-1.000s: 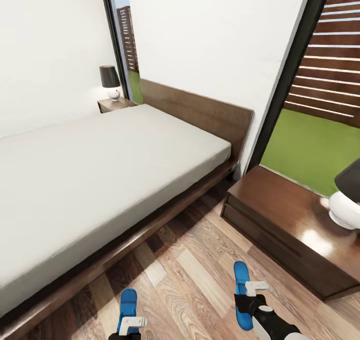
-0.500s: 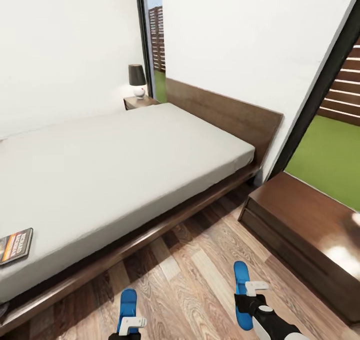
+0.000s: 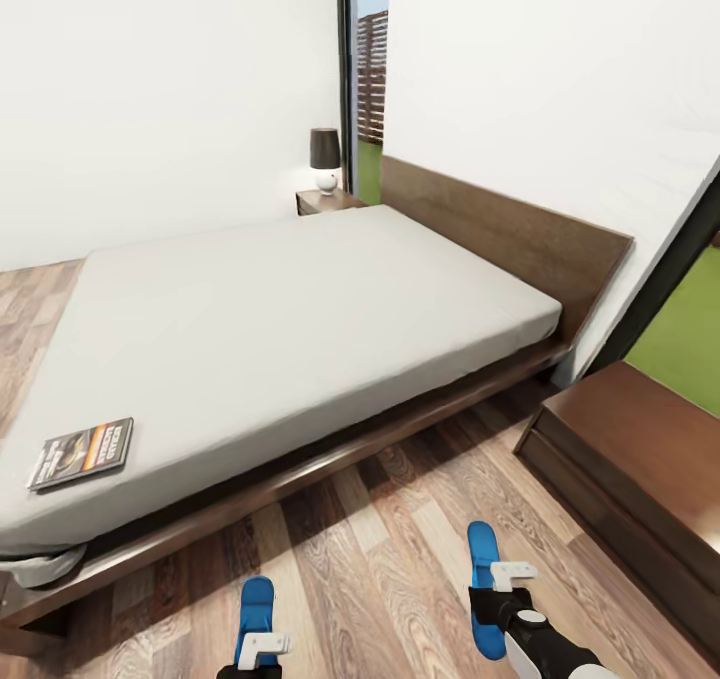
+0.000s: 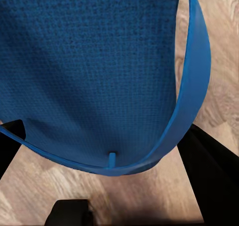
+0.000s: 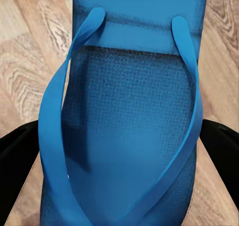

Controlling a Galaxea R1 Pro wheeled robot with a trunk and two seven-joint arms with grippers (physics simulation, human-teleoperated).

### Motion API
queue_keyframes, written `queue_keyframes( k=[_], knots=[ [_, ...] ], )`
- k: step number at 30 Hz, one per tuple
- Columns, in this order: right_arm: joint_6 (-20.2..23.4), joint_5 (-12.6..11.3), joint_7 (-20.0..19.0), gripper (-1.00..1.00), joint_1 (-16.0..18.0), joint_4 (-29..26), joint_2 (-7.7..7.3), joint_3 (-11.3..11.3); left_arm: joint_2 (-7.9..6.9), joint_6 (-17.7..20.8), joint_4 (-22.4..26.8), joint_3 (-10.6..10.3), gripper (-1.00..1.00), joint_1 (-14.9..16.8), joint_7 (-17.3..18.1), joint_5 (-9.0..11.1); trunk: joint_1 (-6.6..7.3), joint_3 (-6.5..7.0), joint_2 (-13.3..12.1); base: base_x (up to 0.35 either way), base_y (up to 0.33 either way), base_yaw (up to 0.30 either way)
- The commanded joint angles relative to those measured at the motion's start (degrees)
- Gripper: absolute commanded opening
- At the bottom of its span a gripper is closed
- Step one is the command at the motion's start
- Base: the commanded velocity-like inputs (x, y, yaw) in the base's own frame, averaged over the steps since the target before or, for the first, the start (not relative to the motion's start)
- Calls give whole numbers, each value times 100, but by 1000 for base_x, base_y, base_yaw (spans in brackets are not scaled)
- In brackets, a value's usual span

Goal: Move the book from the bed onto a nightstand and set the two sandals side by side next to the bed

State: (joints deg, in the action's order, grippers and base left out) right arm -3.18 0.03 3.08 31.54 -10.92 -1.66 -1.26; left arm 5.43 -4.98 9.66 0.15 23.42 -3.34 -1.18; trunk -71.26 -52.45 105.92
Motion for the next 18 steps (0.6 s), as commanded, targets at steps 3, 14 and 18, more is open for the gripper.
queue_keyframes(
  k=[3,14,18],
  knots=[
    [-16,1,17,-100,2,3,-1,-15,2,-21,-8,0,-100,5,-24,-13,1,-4,2,0,0,281],
    [-16,4,17,-100,1,2,-1,-15,2,-21,-8,-3,-100,5,-24,-13,1,-4,2,0,0,281],
    [-16,6,17,-100,2,4,-1,-17,2,-21,-8,2,-100,5,-26,-13,1,-4,2,0,0,281]
  ],
)
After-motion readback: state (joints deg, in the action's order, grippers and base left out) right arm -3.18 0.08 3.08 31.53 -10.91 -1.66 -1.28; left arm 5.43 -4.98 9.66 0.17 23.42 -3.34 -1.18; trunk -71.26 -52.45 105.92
